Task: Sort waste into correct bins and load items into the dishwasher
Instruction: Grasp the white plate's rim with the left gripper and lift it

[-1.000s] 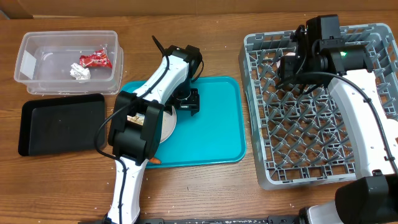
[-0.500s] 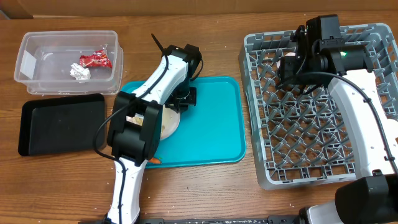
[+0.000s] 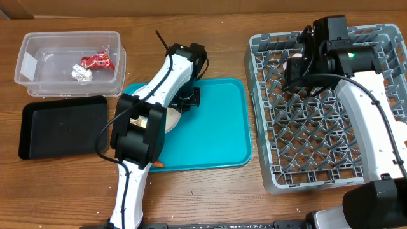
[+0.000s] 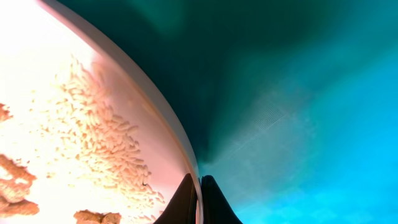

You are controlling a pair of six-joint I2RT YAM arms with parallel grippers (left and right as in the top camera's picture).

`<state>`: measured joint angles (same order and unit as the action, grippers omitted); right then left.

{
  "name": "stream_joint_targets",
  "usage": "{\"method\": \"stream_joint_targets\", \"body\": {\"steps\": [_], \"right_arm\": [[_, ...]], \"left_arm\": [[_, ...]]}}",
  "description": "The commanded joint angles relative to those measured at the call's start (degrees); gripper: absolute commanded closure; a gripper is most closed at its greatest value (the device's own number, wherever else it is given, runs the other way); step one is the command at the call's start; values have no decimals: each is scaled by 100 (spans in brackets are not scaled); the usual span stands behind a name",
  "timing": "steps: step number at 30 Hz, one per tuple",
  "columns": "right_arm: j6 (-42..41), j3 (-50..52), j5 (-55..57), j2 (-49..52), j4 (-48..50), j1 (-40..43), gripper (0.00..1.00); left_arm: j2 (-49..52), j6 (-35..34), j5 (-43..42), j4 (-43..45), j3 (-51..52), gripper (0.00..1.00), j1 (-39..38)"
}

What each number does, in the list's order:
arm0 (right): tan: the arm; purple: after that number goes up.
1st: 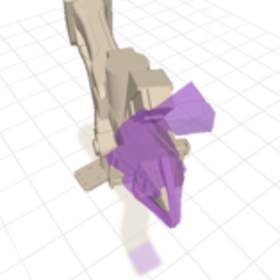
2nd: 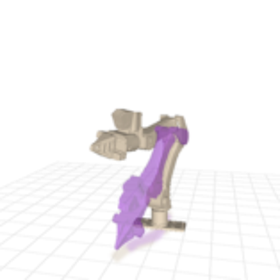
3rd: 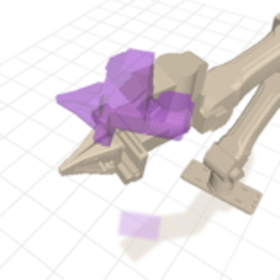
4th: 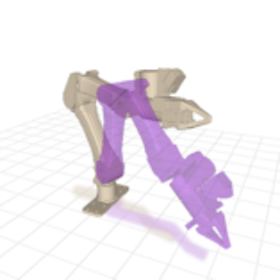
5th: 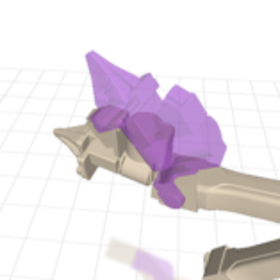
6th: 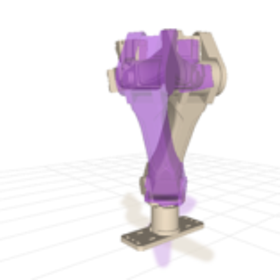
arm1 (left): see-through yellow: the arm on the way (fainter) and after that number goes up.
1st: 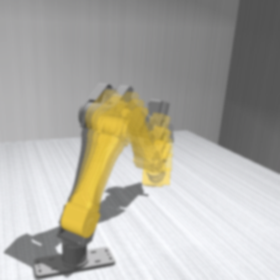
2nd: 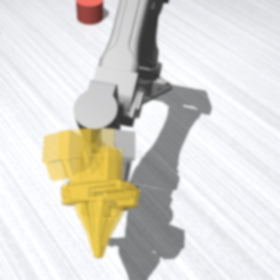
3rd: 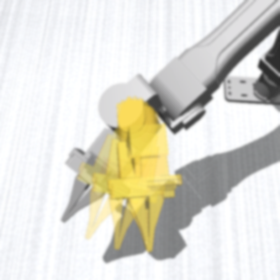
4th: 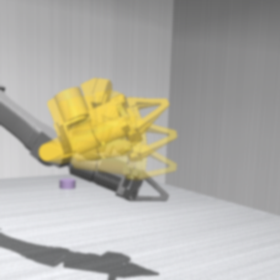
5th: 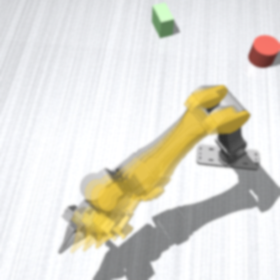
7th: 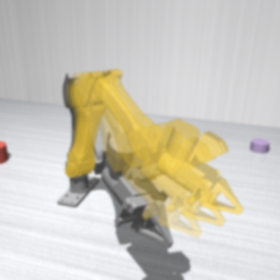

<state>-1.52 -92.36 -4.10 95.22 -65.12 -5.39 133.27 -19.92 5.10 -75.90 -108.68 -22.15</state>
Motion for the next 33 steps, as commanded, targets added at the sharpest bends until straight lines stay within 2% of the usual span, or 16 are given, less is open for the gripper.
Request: {"method": "stream_joint_targets", "body": {"steps": [1, 18, 33], "right_arm": [[-15, -66, 15, -4, 33, 0, 50], [-15, -66, 15, -4, 50, 0, 50], [-15, -66, 15, -4, 50, 0, 50]], "left_arm": [[129, 177, 372, -247, -400, 96, 0], [118, -426, 455, -1043, -667, 96, 2], [-334, -614, 459, -1237, -667, 96, 2]]}}
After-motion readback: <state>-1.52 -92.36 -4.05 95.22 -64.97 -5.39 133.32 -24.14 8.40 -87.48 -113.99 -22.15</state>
